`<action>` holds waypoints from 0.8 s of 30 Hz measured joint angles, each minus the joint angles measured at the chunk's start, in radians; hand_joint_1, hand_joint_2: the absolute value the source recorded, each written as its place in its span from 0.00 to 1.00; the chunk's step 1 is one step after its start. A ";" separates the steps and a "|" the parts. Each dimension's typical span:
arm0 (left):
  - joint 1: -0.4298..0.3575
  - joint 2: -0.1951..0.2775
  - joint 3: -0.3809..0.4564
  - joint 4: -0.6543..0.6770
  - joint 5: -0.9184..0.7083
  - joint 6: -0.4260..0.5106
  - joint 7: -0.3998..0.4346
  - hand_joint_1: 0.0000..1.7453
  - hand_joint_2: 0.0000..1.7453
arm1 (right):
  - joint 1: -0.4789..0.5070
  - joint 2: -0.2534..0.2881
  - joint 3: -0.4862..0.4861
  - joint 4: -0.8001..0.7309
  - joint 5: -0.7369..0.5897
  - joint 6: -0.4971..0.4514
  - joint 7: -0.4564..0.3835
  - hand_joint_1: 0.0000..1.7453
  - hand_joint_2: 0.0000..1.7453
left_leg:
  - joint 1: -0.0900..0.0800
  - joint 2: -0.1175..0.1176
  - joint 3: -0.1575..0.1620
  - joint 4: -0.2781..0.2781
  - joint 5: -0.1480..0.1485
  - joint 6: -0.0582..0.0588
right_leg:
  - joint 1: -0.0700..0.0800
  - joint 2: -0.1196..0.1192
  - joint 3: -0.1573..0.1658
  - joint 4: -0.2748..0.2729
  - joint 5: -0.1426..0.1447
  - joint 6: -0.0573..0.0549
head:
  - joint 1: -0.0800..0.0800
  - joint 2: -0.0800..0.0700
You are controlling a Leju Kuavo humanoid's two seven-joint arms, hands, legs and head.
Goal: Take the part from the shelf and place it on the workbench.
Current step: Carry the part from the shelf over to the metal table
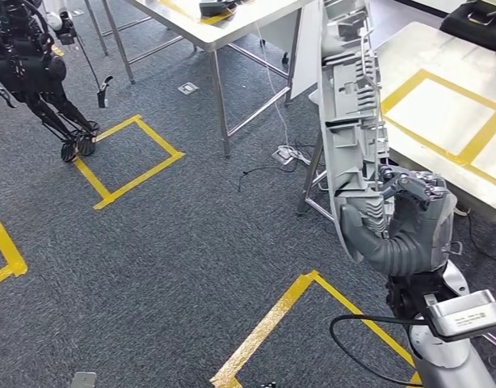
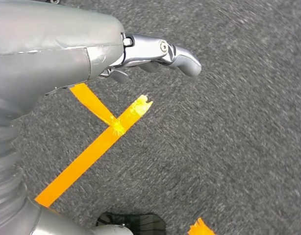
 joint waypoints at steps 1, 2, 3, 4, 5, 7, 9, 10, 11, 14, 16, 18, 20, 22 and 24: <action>0.000 -0.001 0.000 0.000 0.000 0.000 0.000 0.00 1.00 | 0.000 0.000 0.000 0.000 0.000 0.000 0.000 1.00 1.00 | 0.000 0.007 0.000 0.001 -0.001 -0.002 | -0.001 -0.004 0.018 -0.034 0.025 0.002 | 0.000 0.000; -0.001 -0.001 0.000 0.000 0.000 0.000 0.000 0.00 1.00 | 0.000 0.000 0.000 0.000 0.000 0.000 0.000 1.00 1.00 | 0.001 0.014 0.001 0.002 -0.003 -0.005 | -0.002 -0.013 0.054 -0.100 0.061 0.003 | 0.000 0.000; -0.002 -0.001 0.000 0.000 0.000 0.000 0.000 0.00 1.00 | -0.002 0.000 0.000 0.000 0.000 0.000 0.000 1.00 1.00 | -0.001 0.019 0.001 0.005 -0.006 -0.009 | 0.001 -0.029 0.093 -0.172 0.084 0.003 | 0.000 0.000; -0.002 -0.001 0.001 0.000 0.000 0.000 0.000 0.00 1.00 | -0.003 0.000 0.000 0.000 0.000 0.000 0.000 1.00 1.00 | -0.003 0.025 0.001 0.009 -0.009 -0.014 | 0.003 -0.041 0.124 -0.229 0.100 -0.002 | 0.000 0.000; -0.002 0.000 0.001 0.000 0.000 0.000 0.000 0.00 1.00 | -0.003 0.000 0.000 0.000 0.000 0.000 0.001 1.00 1.00 | -0.006 0.030 0.000 0.012 -0.011 -0.019 | 0.005 -0.049 0.143 -0.263 0.105 -0.007 | 0.000 0.000; -0.002 0.001 0.003 0.000 0.000 0.000 0.000 0.00 1.00 | -0.001 0.000 0.000 0.000 0.000 0.000 0.002 1.00 1.00 | -0.008 0.041 0.000 0.013 -0.012 -0.027 | 0.008 -0.042 0.148 -0.275 0.105 -0.022 | -0.001 0.000; -0.002 0.001 0.003 0.000 -0.001 0.000 0.000 0.00 1.00 | 0.001 0.000 -0.001 0.000 -0.004 0.000 0.002 1.00 1.00 | -0.006 0.040 -0.001 0.022 -0.023 -0.036 | 0.006 -0.030 0.148 -0.277 0.109 -0.034 | -0.001 0.000; -0.003 0.001 0.004 0.000 -0.002 0.000 0.000 0.00 1.00 | 0.000 0.000 -0.001 -0.001 -0.007 0.001 0.002 1.00 1.00 | -0.004 0.030 -0.011 0.049 -0.043 -0.040 | 0.004 -0.024 0.149 -0.279 0.111 -0.041 | -0.003 0.000; -0.002 0.001 0.004 0.000 -0.003 0.000 0.000 0.00 1.00 | 0.000 0.000 -0.001 -0.001 -0.009 0.001 0.002 1.00 1.00 | -0.002 0.016 -0.031 0.097 -0.072 -0.044 | 0.003 -0.018 0.149 -0.280 0.112 -0.047 | -0.005 0.000; 0.001 0.002 0.004 0.000 -0.004 0.000 0.000 0.00 1.00 | 0.000 0.000 0.000 0.000 -0.010 0.001 0.000 1.00 1.00 | -0.001 -0.005 -0.112 0.277 -0.147 -0.048 | 0.005 0.005 0.149 -0.280 0.112 -0.053 | -0.008 0.000; 0.003 0.003 0.004 0.000 -0.005 0.000 0.000 0.00 1.00 | 0.000 0.000 0.000 0.000 -0.012 0.001 -0.001 1.00 1.00 | -0.001 -0.008 -0.111 0.268 -0.118 -0.043 | 0.007 0.024 0.150 -0.279 0.112 -0.053 | -0.008 0.000; 0.002 0.005 0.004 0.000 -0.010 0.000 0.000 0.00 1.00 | -0.001 0.000 0.000 0.000 -0.014 0.002 -0.001 1.00 1.00 | -0.001 -0.030 -0.054 0.143 -0.046 -0.031 | 0.007 0.041 0.152 -0.278 0.112 -0.053 | -0.008 0.000; 0.002 0.007 0.004 0.000 -0.013 0.000 0.000 0.00 1.00 | -0.002 0.000 0.000 0.001 -0.014 0.002 -0.001 1.00 1.00 | -0.001 -0.056 -0.009 0.041 -0.011 -0.023 | 0.008 0.056 0.149 -0.277 0.114 -0.047 | -0.007 0.000; 0.002 0.008 0.004 0.000 -0.014 0.000 0.000 0.00 1.00 | -0.002 0.000 0.000 0.001 -0.014 0.002 -0.002 1.00 1.00 | -0.004 -0.059 -0.001 0.019 -0.012 -0.021 | 0.005 0.068 0.142 -0.277 0.118 -0.036 | -0.007 0.000; 0.001 0.007 0.005 0.000 -0.014 0.000 0.000 0.00 1.00 | -0.002 0.000 -0.001 0.001 -0.015 0.003 -0.002 1.00 1.00 | -0.001 -0.046 0.001 0.007 -0.006 -0.015 | 0.004 0.069 0.135 -0.276 0.115 -0.025 | -0.007 0.000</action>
